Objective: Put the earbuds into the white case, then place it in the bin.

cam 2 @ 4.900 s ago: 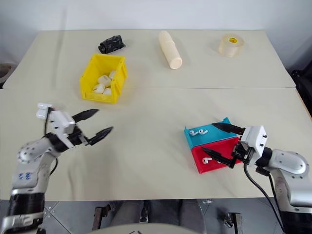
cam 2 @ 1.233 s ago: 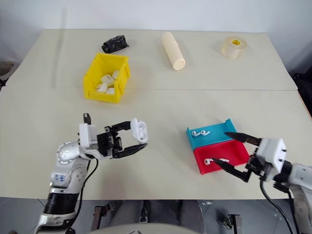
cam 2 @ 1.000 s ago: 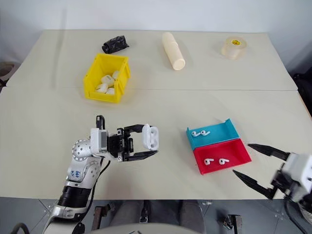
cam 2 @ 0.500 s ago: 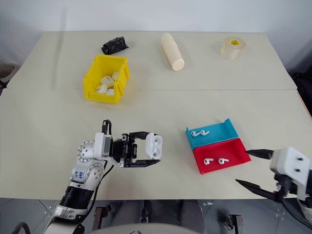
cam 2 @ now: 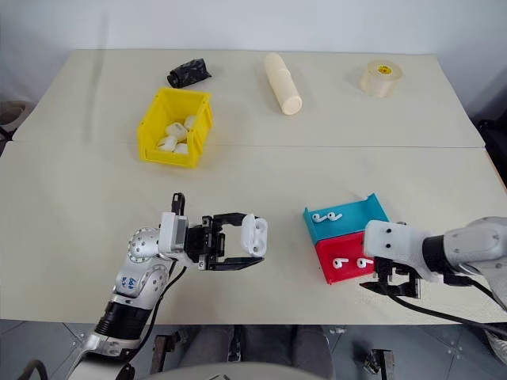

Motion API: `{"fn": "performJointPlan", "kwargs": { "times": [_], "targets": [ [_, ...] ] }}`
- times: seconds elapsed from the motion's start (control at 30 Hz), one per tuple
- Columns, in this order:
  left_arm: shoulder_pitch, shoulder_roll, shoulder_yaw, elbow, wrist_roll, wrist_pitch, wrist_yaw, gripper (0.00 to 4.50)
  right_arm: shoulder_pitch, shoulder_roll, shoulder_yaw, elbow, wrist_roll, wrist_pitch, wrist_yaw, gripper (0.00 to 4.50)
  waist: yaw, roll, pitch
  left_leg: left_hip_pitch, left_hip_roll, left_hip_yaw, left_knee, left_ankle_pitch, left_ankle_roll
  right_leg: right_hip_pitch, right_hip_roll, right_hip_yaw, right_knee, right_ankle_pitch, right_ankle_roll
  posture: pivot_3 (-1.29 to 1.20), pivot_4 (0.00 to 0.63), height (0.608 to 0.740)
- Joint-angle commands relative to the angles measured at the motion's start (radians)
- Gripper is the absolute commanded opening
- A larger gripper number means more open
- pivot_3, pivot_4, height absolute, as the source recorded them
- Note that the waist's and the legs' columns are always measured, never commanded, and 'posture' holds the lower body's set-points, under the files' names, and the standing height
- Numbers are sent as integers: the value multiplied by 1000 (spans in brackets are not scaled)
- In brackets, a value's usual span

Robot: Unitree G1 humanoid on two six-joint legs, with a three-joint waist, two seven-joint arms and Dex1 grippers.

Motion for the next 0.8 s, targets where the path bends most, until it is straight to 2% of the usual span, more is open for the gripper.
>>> {"fn": "performJointPlan", "kwargs": {
  "times": [0.03,0.23,0.5,0.8],
  "targets": [
    [-2,-7,-9,-42,-1,-8,17,2776,-46,-3,48,29,-53,-15,14,4500,0,0,0,0,0,0,0,0,0,0,0,0,0,0,0,0,150,740],
    [8,-3,-17,-66,-7,3,33,2776,-86,19,112,61,-103,-44,30,4500,-1,0,0,0,0,-1,0,0,0,1,0,-2,-1,0,0,0,150,740],
    [6,-2,-22,-83,-10,17,47,2776,-132,66,173,69,-137,-37,38,1792,-1,0,0,0,0,-2,0,0,0,3,0,-3,-1,0,0,0,150,740],
    [4,-1,-23,-91,-12,23,53,2776,-154,74,211,85,-180,-44,65,1792,0,0,0,1,0,-6,1,0,0,6,0,-6,-3,0,0,0,150,740]
  ]
}}
